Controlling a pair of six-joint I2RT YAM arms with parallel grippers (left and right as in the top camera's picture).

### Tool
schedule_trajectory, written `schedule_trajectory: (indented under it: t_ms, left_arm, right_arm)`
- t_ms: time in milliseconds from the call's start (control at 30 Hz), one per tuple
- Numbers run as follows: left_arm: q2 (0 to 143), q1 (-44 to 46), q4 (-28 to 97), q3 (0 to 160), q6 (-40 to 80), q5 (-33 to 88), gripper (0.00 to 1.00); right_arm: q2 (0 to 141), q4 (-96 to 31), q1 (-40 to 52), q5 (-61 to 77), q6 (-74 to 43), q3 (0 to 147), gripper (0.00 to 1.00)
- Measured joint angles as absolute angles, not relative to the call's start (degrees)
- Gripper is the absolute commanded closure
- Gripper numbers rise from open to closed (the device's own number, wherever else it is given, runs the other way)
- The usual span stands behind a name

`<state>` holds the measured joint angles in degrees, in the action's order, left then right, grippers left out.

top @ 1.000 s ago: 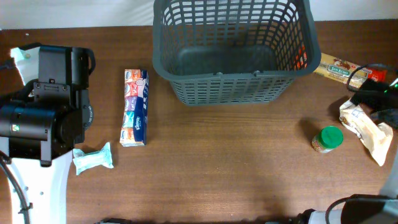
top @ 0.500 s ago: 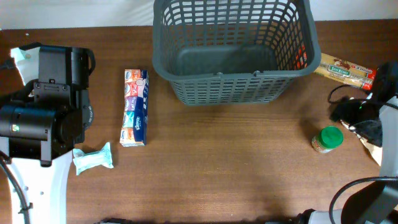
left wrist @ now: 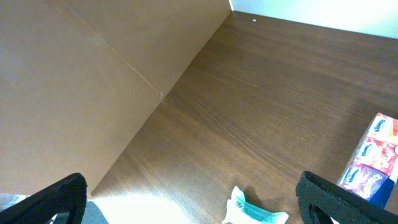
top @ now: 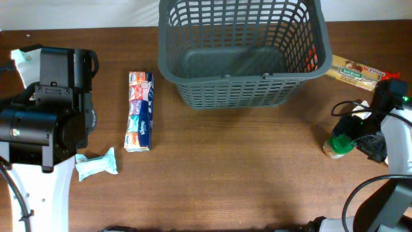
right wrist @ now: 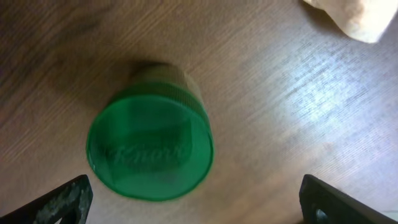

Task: Pack container
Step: 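Lower the right gripper over the green-lidded jar, then close the right gripper around the green-lidded jar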

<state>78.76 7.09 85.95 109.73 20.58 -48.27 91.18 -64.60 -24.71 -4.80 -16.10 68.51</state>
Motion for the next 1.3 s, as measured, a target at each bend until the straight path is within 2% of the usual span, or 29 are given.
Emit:
schedule_trajectory:
  t_ms: [267, 633, 1300]
  left_arm:
    - [78.76, 7.09, 85.95, 109.73, 20.58, -48.27, 0.00]
    - [78.76, 7.09, 85.95, 109.73, 20.58, -48.27, 0.00]
    - [78.76, 7.09, 85.95, 109.73, 20.58, -48.27, 0.00]
  right_arm:
    - [92.42, -61.41, -24.71, -4.54, -16.27, 67.05, 0.01]
    - [101.19, -60.38, -24.71, -3.49, -17.58, 66.98, 0.01]
    - [101.56, -58.22, -22.63, -3.11, -19.03, 65.80, 0.01]
